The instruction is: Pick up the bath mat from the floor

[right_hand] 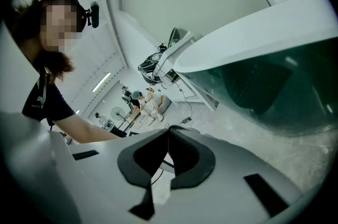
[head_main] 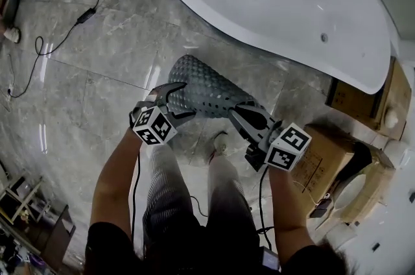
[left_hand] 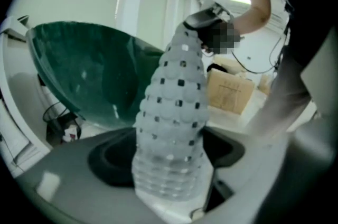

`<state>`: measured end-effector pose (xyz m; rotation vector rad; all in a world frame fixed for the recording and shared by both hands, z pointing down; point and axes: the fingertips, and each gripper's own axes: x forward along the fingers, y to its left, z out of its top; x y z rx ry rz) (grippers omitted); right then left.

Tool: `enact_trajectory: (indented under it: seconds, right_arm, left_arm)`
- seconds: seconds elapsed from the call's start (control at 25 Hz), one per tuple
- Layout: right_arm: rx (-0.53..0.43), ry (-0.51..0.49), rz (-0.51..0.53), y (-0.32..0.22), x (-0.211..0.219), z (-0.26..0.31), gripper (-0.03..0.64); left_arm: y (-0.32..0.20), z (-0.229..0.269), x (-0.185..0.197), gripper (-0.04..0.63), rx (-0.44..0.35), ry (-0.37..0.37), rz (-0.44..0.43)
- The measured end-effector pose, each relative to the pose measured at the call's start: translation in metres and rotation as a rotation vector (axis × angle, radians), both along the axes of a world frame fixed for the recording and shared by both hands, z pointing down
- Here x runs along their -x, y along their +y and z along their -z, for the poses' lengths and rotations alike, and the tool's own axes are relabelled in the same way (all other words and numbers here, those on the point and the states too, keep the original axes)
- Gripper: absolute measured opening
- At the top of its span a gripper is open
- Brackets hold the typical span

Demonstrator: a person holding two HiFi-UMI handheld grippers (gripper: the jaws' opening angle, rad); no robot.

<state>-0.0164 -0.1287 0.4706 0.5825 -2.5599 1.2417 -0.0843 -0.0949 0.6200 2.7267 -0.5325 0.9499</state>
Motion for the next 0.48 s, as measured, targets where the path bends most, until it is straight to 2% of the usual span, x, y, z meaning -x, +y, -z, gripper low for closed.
enact_trajectory:
  seconds: [0.16, 0.32, 0.4, 0.48]
  right_arm:
    - [-0.026, -0.025, 0.032, 0.001, 0.002, 0.024, 0.006]
    - [-0.058, -0.035, 0.056, 0.001, 0.003, 0.05, 0.005]
    - [-0.08, -0.04, 0.07, 0.002, 0.006, 0.064, 0.006]
    - [-0.108, -0.047, 0.084, 0.002, 0.011, 0.08, 0.005]
  left_arm:
    - [-0.002, 0.022, -0.005, 0.338, -0.01, 0.016, -0.058]
    - [-0.005, 0.045, -0.008, 0.319, -0.001, 0.023, -0.102]
    - [-0.005, 0.057, -0.009, 0.267, 0.0, 0.025, -0.128]
    - [-0.007, 0.071, -0.008, 0.258, -0.008, 0.03, -0.138]
